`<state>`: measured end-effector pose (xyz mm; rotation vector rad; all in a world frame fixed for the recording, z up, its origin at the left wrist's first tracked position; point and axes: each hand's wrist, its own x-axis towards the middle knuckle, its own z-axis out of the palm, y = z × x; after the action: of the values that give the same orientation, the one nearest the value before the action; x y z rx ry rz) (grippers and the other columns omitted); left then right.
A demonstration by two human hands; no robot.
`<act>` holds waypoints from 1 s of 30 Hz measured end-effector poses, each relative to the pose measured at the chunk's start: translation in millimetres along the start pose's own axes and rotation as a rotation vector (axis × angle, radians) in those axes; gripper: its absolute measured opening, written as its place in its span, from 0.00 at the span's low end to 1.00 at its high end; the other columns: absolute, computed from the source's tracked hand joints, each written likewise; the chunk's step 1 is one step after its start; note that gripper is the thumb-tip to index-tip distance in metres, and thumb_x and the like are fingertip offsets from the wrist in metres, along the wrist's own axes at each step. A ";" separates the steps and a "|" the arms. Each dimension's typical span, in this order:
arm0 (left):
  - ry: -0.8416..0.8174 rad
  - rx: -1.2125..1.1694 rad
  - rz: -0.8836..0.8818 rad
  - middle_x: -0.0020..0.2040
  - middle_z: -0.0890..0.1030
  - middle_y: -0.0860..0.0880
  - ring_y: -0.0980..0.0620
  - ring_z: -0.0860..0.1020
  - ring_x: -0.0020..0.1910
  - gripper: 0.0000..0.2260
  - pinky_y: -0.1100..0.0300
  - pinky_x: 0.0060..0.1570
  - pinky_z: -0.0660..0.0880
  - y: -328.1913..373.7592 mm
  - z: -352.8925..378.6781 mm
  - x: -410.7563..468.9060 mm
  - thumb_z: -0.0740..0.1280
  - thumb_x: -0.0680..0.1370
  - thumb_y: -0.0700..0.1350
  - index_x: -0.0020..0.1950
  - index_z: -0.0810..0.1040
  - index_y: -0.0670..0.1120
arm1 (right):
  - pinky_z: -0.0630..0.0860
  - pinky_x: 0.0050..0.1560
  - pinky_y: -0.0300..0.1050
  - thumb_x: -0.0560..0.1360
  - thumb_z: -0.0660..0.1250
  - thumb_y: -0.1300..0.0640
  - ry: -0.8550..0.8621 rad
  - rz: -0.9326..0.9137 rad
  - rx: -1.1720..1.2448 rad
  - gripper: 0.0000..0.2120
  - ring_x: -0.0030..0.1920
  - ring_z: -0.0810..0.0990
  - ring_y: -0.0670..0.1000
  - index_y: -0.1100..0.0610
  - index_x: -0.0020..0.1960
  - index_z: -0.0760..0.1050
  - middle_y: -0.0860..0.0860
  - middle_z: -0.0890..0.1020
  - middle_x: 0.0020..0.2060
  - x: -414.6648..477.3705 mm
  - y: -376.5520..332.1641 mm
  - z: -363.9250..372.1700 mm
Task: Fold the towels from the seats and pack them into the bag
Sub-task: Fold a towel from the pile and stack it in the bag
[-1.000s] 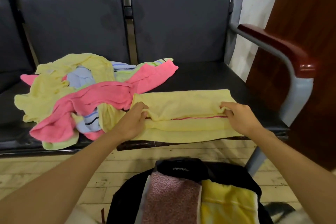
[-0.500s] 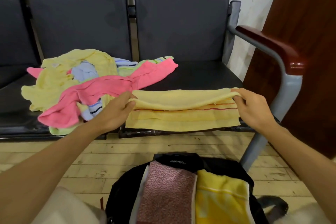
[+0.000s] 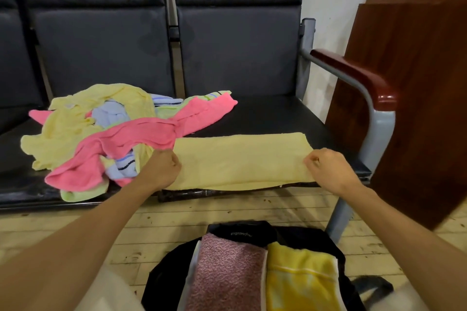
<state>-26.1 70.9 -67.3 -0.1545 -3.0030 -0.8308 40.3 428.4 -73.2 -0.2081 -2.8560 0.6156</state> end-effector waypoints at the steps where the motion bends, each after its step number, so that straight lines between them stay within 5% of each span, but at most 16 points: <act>1: -0.011 -0.002 -0.054 0.53 0.72 0.41 0.46 0.72 0.47 0.07 0.57 0.45 0.68 1.4 0.4 1.3 0.64 0.79 0.42 0.52 0.74 0.39 | 0.77 0.50 0.50 0.80 0.61 0.54 0.042 0.032 -0.004 0.12 0.47 0.78 0.53 0.61 0.52 0.78 0.55 0.78 0.50 3.7 2.3 1.9; 3: -0.045 -0.050 -0.173 0.65 0.68 0.40 0.42 0.71 0.62 0.22 0.57 0.53 0.67 2.0 3.7 5.3 0.67 0.78 0.47 0.67 0.67 0.36 | 0.77 0.55 0.53 0.78 0.64 0.50 0.056 0.119 -0.025 0.14 0.51 0.77 0.54 0.59 0.58 0.75 0.54 0.77 0.53 12.0 6.1 4.8; 5: -0.063 -0.162 -0.230 0.68 0.70 0.40 0.42 0.70 0.65 0.27 0.58 0.54 0.66 4.1 5.8 9.5 0.68 0.77 0.48 0.70 0.65 0.35 | 0.75 0.57 0.55 0.77 0.64 0.43 0.013 0.217 -0.083 0.19 0.53 0.77 0.55 0.57 0.58 0.74 0.54 0.77 0.53 18.7 8.8 7.1; 9: -0.118 -0.292 -0.288 0.57 0.77 0.42 0.47 0.73 0.51 0.17 0.59 0.48 0.68 7.6 3.9 16.3 0.71 0.76 0.43 0.61 0.75 0.37 | 0.67 0.64 0.57 0.73 0.61 0.32 -0.024 0.365 -0.177 0.33 0.61 0.74 0.59 0.59 0.62 0.70 0.56 0.77 0.59 29.6 5.2 12.6; 12: -0.145 -0.390 -0.306 0.53 0.77 0.45 0.49 0.74 0.48 0.12 0.59 0.44 0.70 12.0 1.7 16.9 0.68 0.76 0.43 0.59 0.76 0.41 | 0.67 0.65 0.56 0.74 0.62 0.32 -0.101 0.439 -0.156 0.36 0.63 0.74 0.60 0.61 0.67 0.65 0.57 0.76 0.61 34.5 -3.9 10.9; 15: -0.099 -0.547 -0.343 0.54 0.77 0.46 0.47 0.76 0.51 0.12 0.56 0.48 0.74 16.1 -4.0 14.7 0.67 0.76 0.43 0.58 0.73 0.43 | 0.76 0.50 0.51 0.75 0.65 0.36 -0.186 0.448 -0.080 0.27 0.50 0.78 0.56 0.61 0.55 0.71 0.55 0.78 0.49 40.0 -4.1 6.4; 17: -0.082 -0.643 -0.374 0.55 0.78 0.43 0.45 0.77 0.53 0.14 0.52 0.53 0.76 17.8 -8.7 12.6 0.67 0.74 0.41 0.60 0.74 0.42 | 0.70 0.35 0.43 0.76 0.65 0.39 -0.226 0.410 -0.077 0.22 0.39 0.76 0.51 0.59 0.42 0.71 0.53 0.76 0.38 40.1 -7.6 2.0; 19: -0.069 -0.753 -0.404 0.54 0.79 0.41 0.44 0.78 0.50 0.15 0.52 0.50 0.77 21.1 -14.6 7.3 0.67 0.74 0.37 0.60 0.74 0.40 | 0.66 0.33 0.42 0.76 0.66 0.43 -0.267 0.377 -0.033 0.18 0.38 0.74 0.50 0.59 0.41 0.72 0.53 0.76 0.38 40.0 -12.1 1.2; 23: -0.129 -1.095 -0.515 0.54 0.80 0.38 0.43 0.79 0.50 0.13 0.50 0.45 0.80 28.8 -25.3 -4.1 0.70 0.72 0.32 0.56 0.74 0.38 | 0.73 0.43 0.48 0.72 0.72 0.56 -0.106 0.366 0.323 0.15 0.47 0.76 0.54 0.63 0.54 0.76 0.56 0.78 0.48 42.4 -16.0 5.9; 26: -0.106 -1.250 -0.544 0.44 0.81 0.43 0.49 0.80 0.41 0.07 0.58 0.33 0.81 38.6 -27.1 -5.7 0.71 0.73 0.36 0.49 0.76 0.40 | 0.74 0.60 0.56 0.72 0.74 0.60 -0.020 0.475 0.661 0.34 0.63 0.73 0.60 0.62 0.72 0.61 0.58 0.72 0.62 40.0 -16.0 9.4; 28: -0.039 -1.259 -0.504 0.41 0.79 0.44 0.50 0.79 0.38 0.06 0.58 0.33 0.80 52.9 -25.2 -4.2 0.69 0.76 0.39 0.51 0.75 0.41 | 0.72 0.64 0.57 0.73 0.73 0.56 -0.037 0.535 0.779 0.35 0.64 0.73 0.60 0.63 0.74 0.60 0.58 0.71 0.66 41.1 -13.4 11.2; 30: -0.008 -1.261 -0.477 0.42 0.77 0.44 0.50 0.77 0.38 0.06 0.57 0.34 0.77 70.7 -21.4 0.6 0.65 0.78 0.41 0.54 0.72 0.42 | 0.74 0.62 0.59 0.75 0.71 0.52 -0.063 0.597 0.859 0.25 0.59 0.77 0.59 0.63 0.66 0.69 0.59 0.77 0.58 40.4 -10.0 11.5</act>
<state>-19.7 120.3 -12.7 0.5518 -2.0159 -2.5634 -2.3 422.2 -72.1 -0.8856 -2.2684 1.8817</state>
